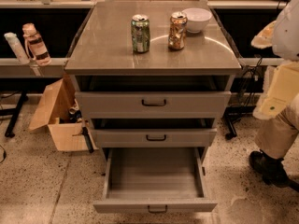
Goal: Close bottom drawer
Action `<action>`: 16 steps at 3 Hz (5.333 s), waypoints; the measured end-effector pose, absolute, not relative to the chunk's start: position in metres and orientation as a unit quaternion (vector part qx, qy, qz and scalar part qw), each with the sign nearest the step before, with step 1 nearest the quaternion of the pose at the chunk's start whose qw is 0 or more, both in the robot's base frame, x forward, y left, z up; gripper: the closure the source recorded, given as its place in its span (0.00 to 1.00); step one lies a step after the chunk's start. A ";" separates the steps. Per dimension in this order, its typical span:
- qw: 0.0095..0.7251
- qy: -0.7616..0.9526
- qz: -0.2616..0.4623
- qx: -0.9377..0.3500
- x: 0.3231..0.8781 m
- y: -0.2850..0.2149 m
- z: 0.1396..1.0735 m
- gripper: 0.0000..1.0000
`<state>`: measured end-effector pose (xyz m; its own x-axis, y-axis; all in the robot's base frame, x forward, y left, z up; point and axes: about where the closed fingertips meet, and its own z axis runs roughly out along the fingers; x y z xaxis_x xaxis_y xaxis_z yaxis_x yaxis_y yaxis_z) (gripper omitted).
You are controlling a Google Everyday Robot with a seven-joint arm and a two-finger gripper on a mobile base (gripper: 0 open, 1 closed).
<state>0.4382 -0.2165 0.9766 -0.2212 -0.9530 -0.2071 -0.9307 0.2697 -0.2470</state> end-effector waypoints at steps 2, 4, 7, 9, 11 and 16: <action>0.168 0.776 -0.031 -0.607 0.437 -0.216 0.976 0.59; 0.202 0.725 0.030 -0.657 0.429 -0.216 0.963 1.00; 0.224 0.587 0.087 -0.773 0.408 -0.199 0.951 1.00; 0.220 0.612 0.085 -0.755 0.403 -0.189 0.934 1.00; 0.206 0.666 0.086 -0.712 0.372 -0.192 0.852 1.00; 0.148 0.737 0.083 -0.655 0.359 -0.229 0.700 1.00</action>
Offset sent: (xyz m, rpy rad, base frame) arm -0.0022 0.0011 -0.0069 0.0365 -0.0029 0.0372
